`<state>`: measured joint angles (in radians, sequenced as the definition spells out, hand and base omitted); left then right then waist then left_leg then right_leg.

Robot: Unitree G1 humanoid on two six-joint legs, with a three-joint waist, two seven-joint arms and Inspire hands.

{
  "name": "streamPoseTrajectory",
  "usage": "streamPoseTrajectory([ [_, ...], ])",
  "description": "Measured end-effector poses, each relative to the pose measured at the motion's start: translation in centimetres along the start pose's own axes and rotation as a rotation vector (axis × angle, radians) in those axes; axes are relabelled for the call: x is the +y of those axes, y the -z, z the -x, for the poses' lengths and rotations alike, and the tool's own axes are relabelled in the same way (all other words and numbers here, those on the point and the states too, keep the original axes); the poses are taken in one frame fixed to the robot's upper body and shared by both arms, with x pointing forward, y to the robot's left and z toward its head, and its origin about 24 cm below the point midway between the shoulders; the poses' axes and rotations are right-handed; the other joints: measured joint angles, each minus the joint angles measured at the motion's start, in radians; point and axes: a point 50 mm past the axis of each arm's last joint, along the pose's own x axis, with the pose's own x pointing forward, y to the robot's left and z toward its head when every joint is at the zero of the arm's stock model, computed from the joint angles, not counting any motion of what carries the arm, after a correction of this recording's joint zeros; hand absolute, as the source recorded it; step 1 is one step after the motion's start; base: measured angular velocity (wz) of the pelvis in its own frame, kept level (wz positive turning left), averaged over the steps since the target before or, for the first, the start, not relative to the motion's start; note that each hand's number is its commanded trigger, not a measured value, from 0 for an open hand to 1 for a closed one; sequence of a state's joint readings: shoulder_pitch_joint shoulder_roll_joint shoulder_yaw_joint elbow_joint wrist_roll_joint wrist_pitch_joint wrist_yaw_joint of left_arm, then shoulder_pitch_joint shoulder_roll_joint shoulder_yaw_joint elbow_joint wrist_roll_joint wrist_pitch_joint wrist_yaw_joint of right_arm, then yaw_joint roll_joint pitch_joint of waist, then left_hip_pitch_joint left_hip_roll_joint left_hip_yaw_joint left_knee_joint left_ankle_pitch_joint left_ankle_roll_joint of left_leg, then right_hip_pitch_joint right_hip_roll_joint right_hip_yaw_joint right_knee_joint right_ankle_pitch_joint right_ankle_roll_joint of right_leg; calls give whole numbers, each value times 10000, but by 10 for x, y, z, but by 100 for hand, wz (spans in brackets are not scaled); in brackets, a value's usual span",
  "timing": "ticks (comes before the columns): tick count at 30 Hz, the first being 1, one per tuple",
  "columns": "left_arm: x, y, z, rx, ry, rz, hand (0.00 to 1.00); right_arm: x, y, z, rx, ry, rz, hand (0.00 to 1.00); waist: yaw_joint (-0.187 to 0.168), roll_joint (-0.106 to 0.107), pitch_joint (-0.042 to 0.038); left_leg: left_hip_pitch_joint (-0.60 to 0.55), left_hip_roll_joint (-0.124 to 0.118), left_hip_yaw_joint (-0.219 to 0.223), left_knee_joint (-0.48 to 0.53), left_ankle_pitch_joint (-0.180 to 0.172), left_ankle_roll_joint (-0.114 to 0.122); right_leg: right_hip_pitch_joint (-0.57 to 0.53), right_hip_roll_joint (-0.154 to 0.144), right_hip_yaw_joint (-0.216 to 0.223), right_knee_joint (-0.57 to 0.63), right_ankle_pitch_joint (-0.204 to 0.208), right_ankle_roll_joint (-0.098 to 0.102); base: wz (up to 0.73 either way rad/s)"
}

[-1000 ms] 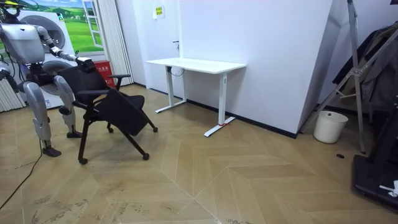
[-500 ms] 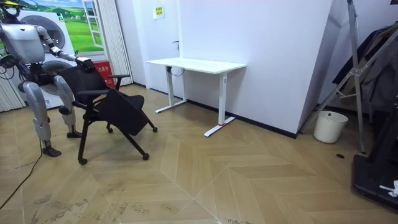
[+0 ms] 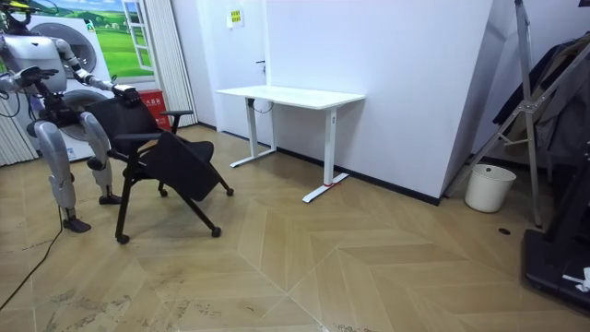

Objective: Push chair

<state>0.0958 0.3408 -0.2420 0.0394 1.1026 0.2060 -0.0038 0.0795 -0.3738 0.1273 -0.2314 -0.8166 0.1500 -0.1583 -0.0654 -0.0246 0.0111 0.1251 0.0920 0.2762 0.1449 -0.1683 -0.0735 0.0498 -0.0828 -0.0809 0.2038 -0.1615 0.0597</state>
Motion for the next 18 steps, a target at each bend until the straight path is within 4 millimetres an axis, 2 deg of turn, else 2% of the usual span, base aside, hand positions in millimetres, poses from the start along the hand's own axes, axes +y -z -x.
streamPoseTrajectory([
  [2, 3, 0, -2, -141, -55, -104, 100, -3, -7, -3, -392, -86, 84, 0, 77, -89, 15, -5, 0, -3, 1, 0, 0, -1, 0, 0, -4, 0, 0, 0],
  [4, 6, -1, -5, -389, -104, -341, 100, -6, -10, -5, -736, -170, 145, 0, 183, -206, -56, -16, 1, -8, 1, 0, 1, 9, 0, -16, -12, 0, 0, 0],
  [7, 8, 0, -6, -529, -171, -530, 100, -7, -14, -5, -976, -267, 111, 0, 218, -350, -112, -61, 0, -15, 1, 0, 1, 24, -1, -22, -19, 1, -1, 1],
  [18, 8, 1, -8, -686, -203, -553, 100, -1, -30, -1, -1907, -1273, 117, 0, 284, -223, -73, -88, 9, -21, -4, -3, 6, 10, -1, -44, -20, 2, -2, 0],
])
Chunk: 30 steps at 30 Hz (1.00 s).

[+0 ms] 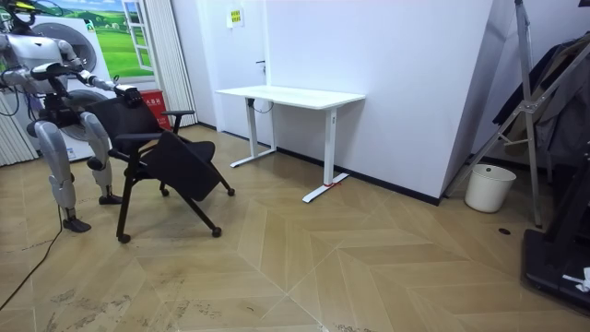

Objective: Push chair

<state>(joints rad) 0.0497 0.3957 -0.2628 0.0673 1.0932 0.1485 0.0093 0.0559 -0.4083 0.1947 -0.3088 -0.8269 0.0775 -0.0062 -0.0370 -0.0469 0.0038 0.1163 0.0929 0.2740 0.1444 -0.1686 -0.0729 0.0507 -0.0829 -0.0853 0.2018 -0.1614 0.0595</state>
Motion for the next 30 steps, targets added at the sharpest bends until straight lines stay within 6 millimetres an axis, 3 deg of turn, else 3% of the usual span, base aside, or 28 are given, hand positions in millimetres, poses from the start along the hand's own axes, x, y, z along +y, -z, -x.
streamPoseTrajectory([
  [9, 1, -5, -3, -320, -70, -64, 100, 9, -23, -3, -1331, -1453, 188, 0, 230, -53, 16, 10, -1, -18, 3, 0, 0, -4, 0, -3, -1, 0, 0, 0],
  [17, 5, -10, -8, -709, -164, -219, 100, 14, -27, -3, -1539, -1984, 147, 0, 520, -161, 30, -7, -1, -59, 3, 0, 0, 17, -1, -40, -49, 0, 0, 0],
  [30, 10, -19, -16, -1437, -241, -321, 100, 47, -41, 2, -2233, -3898, 185, 0, 693, -180, 41, -202, 0, -519, 43, 0, 0, 53, -5, -381, -130, 5, -8, 8],
])
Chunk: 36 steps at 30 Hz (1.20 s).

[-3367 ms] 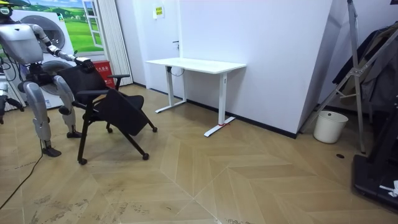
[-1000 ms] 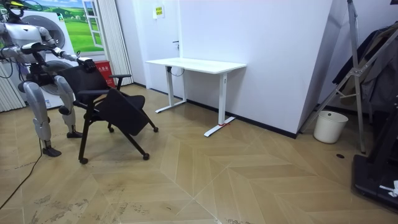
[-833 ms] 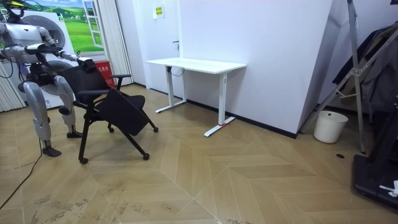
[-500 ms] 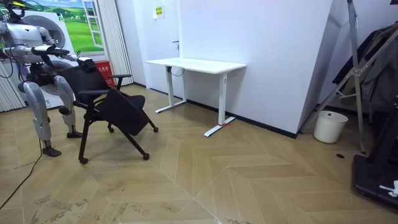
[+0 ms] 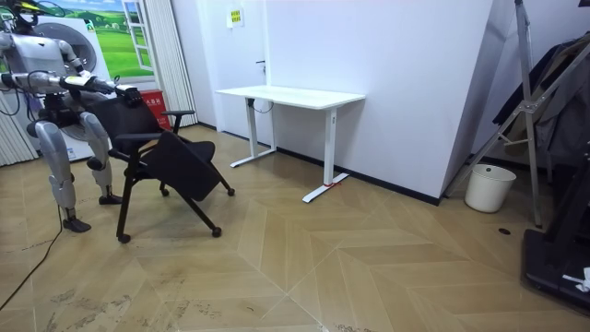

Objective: Push chair

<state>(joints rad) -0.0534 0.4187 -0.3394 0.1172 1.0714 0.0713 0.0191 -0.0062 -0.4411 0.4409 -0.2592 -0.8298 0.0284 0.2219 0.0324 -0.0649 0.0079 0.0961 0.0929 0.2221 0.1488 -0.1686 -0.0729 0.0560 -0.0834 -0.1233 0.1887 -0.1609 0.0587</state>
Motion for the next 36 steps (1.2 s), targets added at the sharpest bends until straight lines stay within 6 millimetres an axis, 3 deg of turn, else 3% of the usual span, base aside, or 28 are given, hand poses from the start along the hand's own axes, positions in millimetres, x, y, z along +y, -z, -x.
streamPoseTrajectory([
  [8, -4, -2, -3, -242, -46, 100, 100, 17, 13, -3, 565, -753, 132, 0, 19, 189, 33, -49, -6, -112, -1, -11, 18, 103, -8, -126, -53, -3, 3, 5],
  [13, -8, -6, -4, -264, -24, 204, 100, 27, 23, -3, 938, -907, 842, 4, 28, 280, -8, -59, -21, -281, 30, -11, 19, 164, -22, -211, -72, -3, 4, 5],
  [14, -8, -6, -4, -270, -13, 203, 100, 28, 24, -3, 965, -888, 911, 16, 14, 288, -8, -54, -22, -322, 30, -11, 20, 191, -22, -231, -87, -3, 4, 10],
  [15, -10, -7, -3, -283, 55, 194, 100, 33, 28, -3, 1035, -843, 959, 80, -32, 284, -7, 0, -28, -349, 30, -11, 20, 337, -22, -305, -192, -2, 3, 12],
  [16, -11, -8, -3, -282, 127, 226, 100, 37, 31, -3, 1157, -773, 996, 100, -38, 282, -15, 56, -28, -349, 47, -11, 20, 427, -22, -327, -222, -3, 4, 10],
  [20, -13, -12, -3, -284, 162, 345, 100, 40, 36, -2, 1306, -358, 1348, 100, -17, 329, -22, 90, -30, -349, 48, -11, 19, 469, -21, -332, -244, -3, 4, 1],
  [27, -18, -24, 0, -553, 252, 506, 100, 37, 43, -9, 1775, 410, 1529, 100, 66, 434, -127, 137, -33, -366, 37, -10, 19, 608, -20, -442, -383, -3, 4, 4],
  [36, -16, -30, 0, -881, 174, 484, 100, 44, 49, -10, 1984, 829, 1476, 100, 270, 367, -83, 179, -28, -437, 21, -10, 19, 722, -23, -554, -384, -7, 11, 5],
])
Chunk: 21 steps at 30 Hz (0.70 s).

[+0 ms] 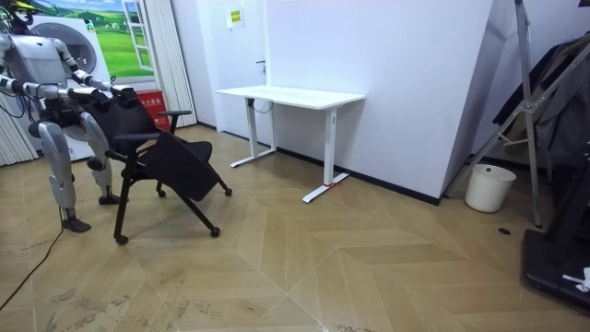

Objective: Push chair

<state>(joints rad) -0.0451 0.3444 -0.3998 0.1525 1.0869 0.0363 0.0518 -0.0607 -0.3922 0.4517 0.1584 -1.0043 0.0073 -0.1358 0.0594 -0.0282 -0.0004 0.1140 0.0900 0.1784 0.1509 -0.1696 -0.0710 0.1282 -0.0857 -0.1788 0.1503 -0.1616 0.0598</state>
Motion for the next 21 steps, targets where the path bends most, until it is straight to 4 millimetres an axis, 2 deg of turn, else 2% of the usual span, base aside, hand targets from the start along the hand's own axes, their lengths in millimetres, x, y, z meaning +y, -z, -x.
streamPoseTrajectory([
  [10, 0, 0, 0, -22, 71, -35, 100, 3, 1, 0, 35, 44, -125, 100, 1, -65, 40, -3, 3, -28, 35, 0, 0, 33, -2, -17, 5, -1, 1, 1],
  [11, 0, 0, 0, -22, 84, -39, 100, 3, 0, 0, 35, 42, -134, 100, 7, -140, 77, -8, 4, -36, 48, 0, 0, 35, -4, -31, 6, -3, -1, 4],
  [17, 2, 2, 1, -141, 149, -249, 100, 6, -1, 2, -37, 28, -266, 100, 6, -273, 40, -172, 43, -229, 323, -5, -7, 24, 3, -229, 40, -64, -57, 8],
  [20, 0, 4, 0, -187, 270, -254, 100, 9, -1, 3, -85, -118, -240, 100, 33, -314, 65, -250, 142, -236, 748, -69, -86, 92, 25, -277, 223, -168, -129, 3],
  [21, -3, 6, 0, -180, 379, -267, 100, 10, -1, 3, -108, -204, -230, 100, 108, -334, 74, -431, 239, -252, 1150, -163, -104, 35, 73, -334, 420, -291, -193, 14],
])
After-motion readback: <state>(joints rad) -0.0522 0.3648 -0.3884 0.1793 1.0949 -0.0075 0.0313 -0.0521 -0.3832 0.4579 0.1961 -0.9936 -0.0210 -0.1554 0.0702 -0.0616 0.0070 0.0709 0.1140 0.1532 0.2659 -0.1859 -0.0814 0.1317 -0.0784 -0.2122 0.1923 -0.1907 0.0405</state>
